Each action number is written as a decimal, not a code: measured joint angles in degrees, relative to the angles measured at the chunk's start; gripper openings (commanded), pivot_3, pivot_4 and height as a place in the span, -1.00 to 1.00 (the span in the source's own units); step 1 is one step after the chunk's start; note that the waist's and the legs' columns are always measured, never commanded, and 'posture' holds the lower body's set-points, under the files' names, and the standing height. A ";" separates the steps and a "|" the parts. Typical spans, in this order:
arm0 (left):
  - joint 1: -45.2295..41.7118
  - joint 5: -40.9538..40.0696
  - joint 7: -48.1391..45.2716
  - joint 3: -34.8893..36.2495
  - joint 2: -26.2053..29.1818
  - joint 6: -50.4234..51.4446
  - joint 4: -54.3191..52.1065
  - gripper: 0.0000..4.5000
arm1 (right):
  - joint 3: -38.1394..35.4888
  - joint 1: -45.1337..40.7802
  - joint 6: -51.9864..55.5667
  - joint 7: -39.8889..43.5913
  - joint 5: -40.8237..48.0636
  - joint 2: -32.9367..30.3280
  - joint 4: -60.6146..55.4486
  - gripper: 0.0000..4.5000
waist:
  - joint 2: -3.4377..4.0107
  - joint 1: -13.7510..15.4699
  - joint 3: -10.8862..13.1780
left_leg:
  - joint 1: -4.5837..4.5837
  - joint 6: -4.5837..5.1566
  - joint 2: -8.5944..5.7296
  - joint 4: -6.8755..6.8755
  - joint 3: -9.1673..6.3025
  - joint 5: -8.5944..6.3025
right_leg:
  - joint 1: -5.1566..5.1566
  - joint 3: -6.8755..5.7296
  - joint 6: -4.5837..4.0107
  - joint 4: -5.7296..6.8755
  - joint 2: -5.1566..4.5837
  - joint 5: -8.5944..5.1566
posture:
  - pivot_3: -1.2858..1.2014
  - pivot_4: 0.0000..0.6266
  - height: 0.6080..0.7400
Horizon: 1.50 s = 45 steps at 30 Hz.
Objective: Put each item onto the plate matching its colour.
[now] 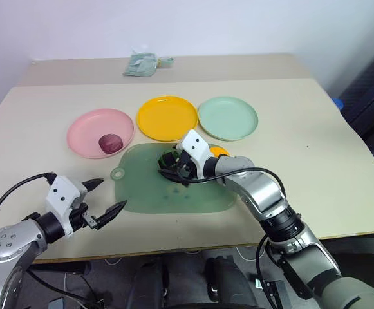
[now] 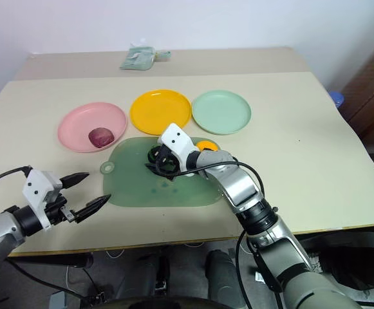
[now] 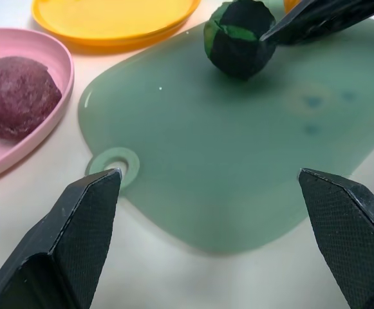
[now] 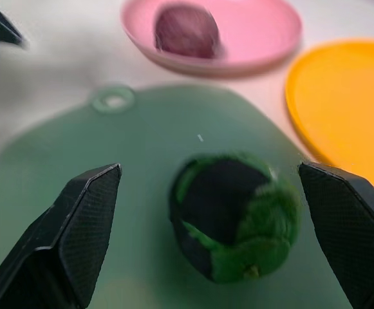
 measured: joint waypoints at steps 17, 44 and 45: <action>-0.53 0.03 1.19 0.03 -0.76 -0.95 0.05 1.00 | -2.20 -1.74 -0.17 -1.66 -1.86 3.91 3.79 -0.21 | 0.02 -0.16 0.01 | -0.04 -0.01 0.01 -0.04 0.01 0.00 | -0.08 0.00 0.00 0.02 0.01 0.00 | 0.03 -0.52 1.00; -7.22 -2.29 8.73 -8.08 -3.37 5.54 -5.75 1.00 | -21.16 -17.57 -22.46 -4.28 -4.24 -4.66 36.53 0.98 | 0.18 -1.36 0.11 | -0.09 -0.04 0.02 -0.16 -0.03 0.02 | -0.12 0.01 0.24 -0.01 0.08 0.14 | 0.03 -0.52 1.00; -6.95 -2.29 8.72 -8.19 -3.35 5.52 -6.00 1.00 | -21.12 -15.65 -22.44 -1.50 -2.82 -5.15 32.19 0.98 | 0.18 -1.30 0.11 | -0.09 -0.03 0.02 -0.16 -0.03 0.02 | -0.11 0.01 0.24 0.00 0.07 0.14 | 0.03 -0.52 1.00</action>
